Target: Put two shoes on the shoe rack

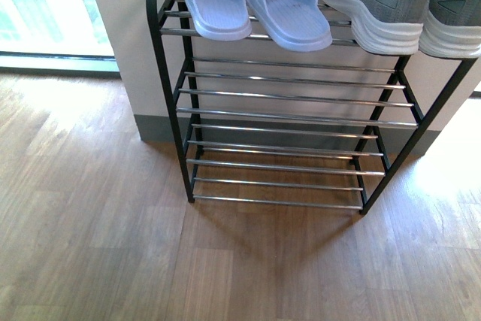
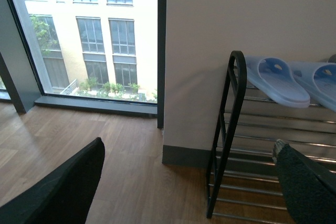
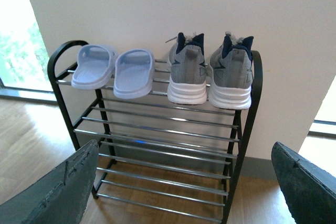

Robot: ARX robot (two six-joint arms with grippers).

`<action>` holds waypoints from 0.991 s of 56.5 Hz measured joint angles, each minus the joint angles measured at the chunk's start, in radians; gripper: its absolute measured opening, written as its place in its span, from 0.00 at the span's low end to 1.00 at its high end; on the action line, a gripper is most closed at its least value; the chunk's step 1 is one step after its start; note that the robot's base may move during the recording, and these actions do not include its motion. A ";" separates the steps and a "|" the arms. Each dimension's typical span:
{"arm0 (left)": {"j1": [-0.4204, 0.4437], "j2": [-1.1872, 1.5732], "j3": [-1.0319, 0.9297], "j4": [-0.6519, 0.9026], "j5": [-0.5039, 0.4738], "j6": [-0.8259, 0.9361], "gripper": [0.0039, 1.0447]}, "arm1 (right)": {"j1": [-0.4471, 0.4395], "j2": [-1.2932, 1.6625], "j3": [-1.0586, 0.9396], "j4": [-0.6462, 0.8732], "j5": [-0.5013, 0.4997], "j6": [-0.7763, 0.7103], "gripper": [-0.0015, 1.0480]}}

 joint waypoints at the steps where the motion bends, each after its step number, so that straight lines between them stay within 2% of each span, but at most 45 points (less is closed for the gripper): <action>1: 0.000 0.000 0.000 0.000 0.000 0.000 0.91 | 0.000 0.000 0.000 0.000 0.000 0.000 0.91; 56: 0.000 0.000 0.000 0.000 0.000 0.000 0.91 | 0.000 0.000 0.000 0.000 0.000 0.000 0.91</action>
